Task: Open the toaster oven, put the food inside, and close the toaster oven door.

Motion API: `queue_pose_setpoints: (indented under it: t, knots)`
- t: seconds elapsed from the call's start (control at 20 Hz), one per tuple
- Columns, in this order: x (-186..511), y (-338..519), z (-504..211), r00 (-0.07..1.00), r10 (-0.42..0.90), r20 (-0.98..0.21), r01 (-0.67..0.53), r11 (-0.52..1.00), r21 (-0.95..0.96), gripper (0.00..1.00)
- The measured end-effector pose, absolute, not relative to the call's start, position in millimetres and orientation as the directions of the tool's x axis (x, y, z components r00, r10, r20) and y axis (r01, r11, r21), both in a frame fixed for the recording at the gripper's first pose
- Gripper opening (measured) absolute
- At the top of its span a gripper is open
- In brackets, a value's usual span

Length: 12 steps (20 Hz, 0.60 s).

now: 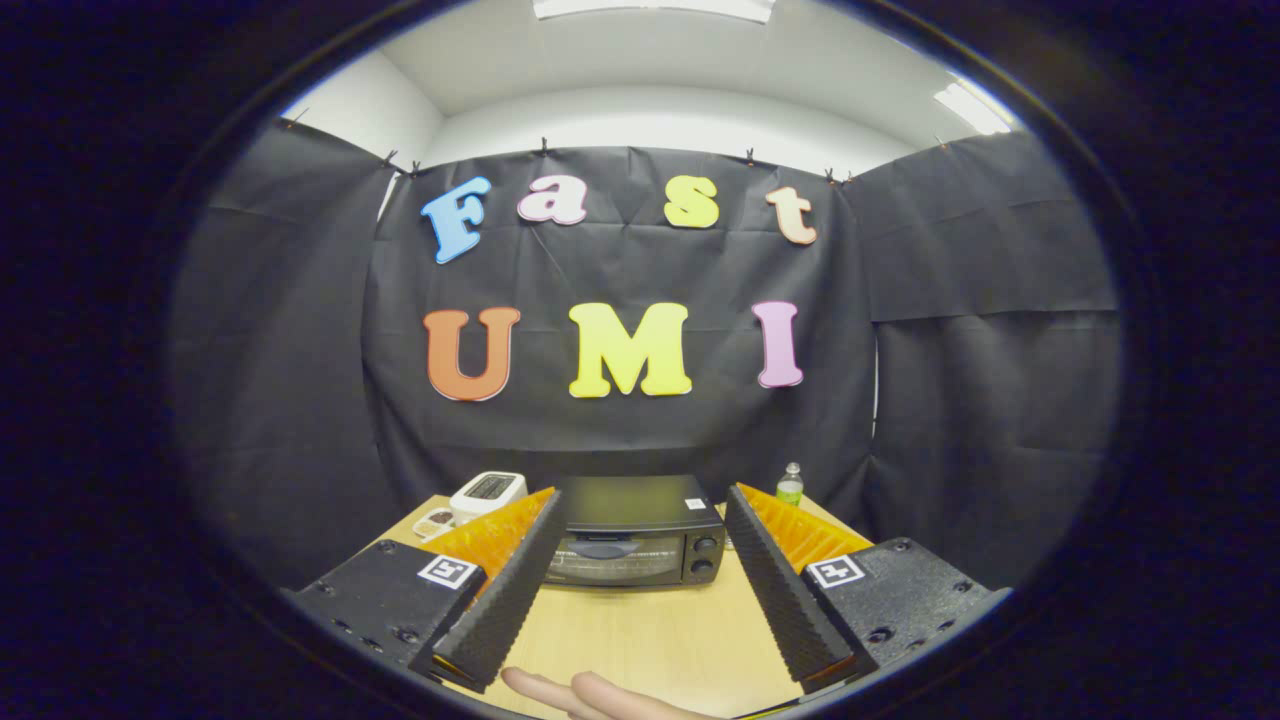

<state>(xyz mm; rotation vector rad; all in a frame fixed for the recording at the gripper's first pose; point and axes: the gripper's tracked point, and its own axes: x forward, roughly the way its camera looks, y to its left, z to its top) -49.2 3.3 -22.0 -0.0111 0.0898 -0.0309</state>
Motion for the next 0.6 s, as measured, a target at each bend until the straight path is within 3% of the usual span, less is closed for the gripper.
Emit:
queue_pose_setpoints:
  t: [0.6]
  knots:
    - [-54,28,-37,0.997,0.052,-0.059,-0.053,0.998,-0.013,1.00]
